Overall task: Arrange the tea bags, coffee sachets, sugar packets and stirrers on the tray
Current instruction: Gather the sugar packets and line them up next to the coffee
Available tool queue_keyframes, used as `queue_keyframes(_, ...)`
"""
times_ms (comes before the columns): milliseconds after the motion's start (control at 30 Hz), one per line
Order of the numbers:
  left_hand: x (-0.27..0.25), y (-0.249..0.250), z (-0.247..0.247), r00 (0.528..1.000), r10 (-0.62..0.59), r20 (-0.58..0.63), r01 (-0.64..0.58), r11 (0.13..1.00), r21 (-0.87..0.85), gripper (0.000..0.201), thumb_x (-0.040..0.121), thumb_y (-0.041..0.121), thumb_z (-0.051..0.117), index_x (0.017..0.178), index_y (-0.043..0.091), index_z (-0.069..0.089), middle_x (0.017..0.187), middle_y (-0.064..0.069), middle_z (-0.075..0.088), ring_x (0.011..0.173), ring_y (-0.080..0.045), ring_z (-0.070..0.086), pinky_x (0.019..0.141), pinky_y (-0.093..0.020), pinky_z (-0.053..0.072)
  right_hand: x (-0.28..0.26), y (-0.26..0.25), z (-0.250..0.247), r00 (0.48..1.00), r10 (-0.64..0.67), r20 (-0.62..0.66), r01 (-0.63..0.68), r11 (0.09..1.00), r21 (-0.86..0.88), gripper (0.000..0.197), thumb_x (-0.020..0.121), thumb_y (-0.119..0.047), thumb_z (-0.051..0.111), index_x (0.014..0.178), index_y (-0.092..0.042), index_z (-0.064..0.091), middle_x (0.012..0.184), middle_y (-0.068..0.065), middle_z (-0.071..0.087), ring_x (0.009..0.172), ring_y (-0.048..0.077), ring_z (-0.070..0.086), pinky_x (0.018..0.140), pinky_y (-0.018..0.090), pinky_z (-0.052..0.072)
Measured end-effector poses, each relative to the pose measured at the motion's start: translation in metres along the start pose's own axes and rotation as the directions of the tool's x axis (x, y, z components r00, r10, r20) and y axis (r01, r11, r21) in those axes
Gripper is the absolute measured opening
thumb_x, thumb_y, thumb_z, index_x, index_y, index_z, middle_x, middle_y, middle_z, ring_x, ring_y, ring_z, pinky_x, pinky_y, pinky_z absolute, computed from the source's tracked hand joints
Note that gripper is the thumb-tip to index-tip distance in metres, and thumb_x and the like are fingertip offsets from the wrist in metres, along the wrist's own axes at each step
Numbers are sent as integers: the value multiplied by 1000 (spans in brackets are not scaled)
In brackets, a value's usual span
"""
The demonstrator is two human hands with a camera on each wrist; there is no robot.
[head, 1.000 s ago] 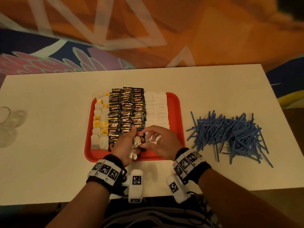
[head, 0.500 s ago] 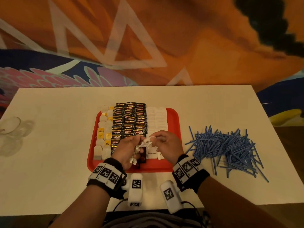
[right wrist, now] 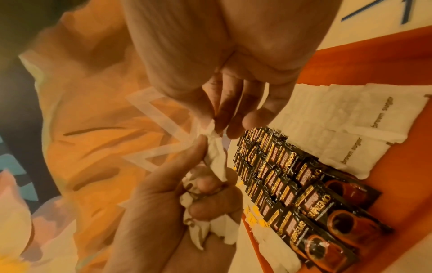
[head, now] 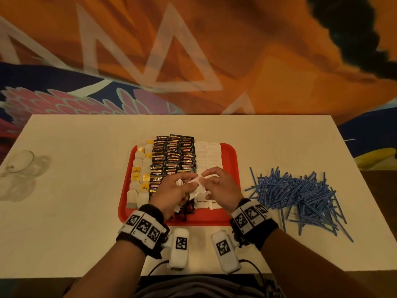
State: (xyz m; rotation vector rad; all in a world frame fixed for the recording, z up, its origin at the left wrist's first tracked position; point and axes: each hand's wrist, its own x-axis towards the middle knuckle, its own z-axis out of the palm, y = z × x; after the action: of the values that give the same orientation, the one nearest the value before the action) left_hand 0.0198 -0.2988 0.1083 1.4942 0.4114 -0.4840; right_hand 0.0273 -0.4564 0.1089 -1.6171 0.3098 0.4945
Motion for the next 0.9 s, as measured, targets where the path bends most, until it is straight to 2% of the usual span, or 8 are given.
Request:
queue_keyframes(67, 1, -1, 1, 999, -30, -17, 28, 997, -74, 21, 92, 8, 68, 113, 9, 70, 72, 0, 59, 51, -10, 46, 42, -21, 34, -1, 0, 1, 994, 74, 87, -82, 992, 94, 20, 85, -19, 75, 100, -17, 61, 87, 5, 71, 78, 17, 66, 70, 34, 55)
queue_keyframes(133, 1, -1, 0, 998, -62, -21, 58, 988, -146, 18, 92, 9, 67, 110, 6, 70, 69, 0, 62, 51, -10, 46, 40, -20, 33, -2, 0, 0, 992, 63, 110, -72, 994, 79, 19, 83, -14, 77, 96, -16, 63, 87, 8, 71, 76, 17, 67, 66, 31, 53)
queue_keyframes(300, 2, -5, -5, 997, -77, -32, 75, 996, -43, 5, 89, 7, 70, 86, 12, 70, 66, -2, 59, 48, -11, 43, 46, -23, 31, 4, 1, -5, 995, -11, -96, 24, 990, 139, 5, 87, -14, 72, 82, -16, 72, 77, -3, 71, 73, 12, 64, 64, 28, 50)
queue_keyframes(400, 1, -10, -5, 996, -83, -30, 81, 995, -58, 14, 88, 9, 72, 78, 15, 65, 68, -2, 58, 47, -11, 41, 45, -23, 29, 7, -2, -6, 997, 6, -76, 9, 981, 194, 3, 85, -17, 74, 84, -18, 72, 80, -4, 72, 79, 13, 66, 69, 31, 53)
queue_keyframes(500, 0, -10, -2, 996, -79, -40, 73, 990, -120, 9, 89, 17, 74, 87, 14, 65, 74, -2, 58, 48, -11, 42, 42, -22, 28, 5, -1, -5, 999, 5, 31, -8, 996, 90, 15, 80, -20, 80, 89, -24, 69, 87, -2, 72, 82, 12, 67, 71, 31, 56)
queue_keyframes(700, 1, -11, -2, 998, -44, -39, 42, 997, -61, 6, 88, 19, 75, 83, 18, 72, 75, -4, 53, 49, -12, 42, 42, -23, 30, 6, -3, 0, 988, -149, -33, 151, 986, 66, 18, 84, -4, 71, 80, -21, 76, 88, -2, 72, 78, 10, 64, 63, 26, 50)
queue_keyframes(800, 2, -11, 2, 997, -14, -81, 7, 996, -91, 15, 89, 17, 73, 103, 12, 70, 75, 2, 49, 49, -10, 43, 42, -23, 32, 6, 1, -1, 996, -82, -38, 87, 987, 133, 18, 83, -8, 74, 95, -22, 71, 91, 0, 70, 81, 14, 66, 66, 30, 53)
queue_keyframes(900, 3, -10, 2, 992, -34, -122, 15, 989, -150, 13, 90, 14, 71, 103, 13, 69, 70, 5, 55, 48, -9, 44, 42, -23, 31, 5, 7, -4, 999, -29, -26, 31, 995, 97, 16, 79, -10, 79, 87, -17, 66, 77, 0, 69, 74, 15, 65, 64, 27, 52)
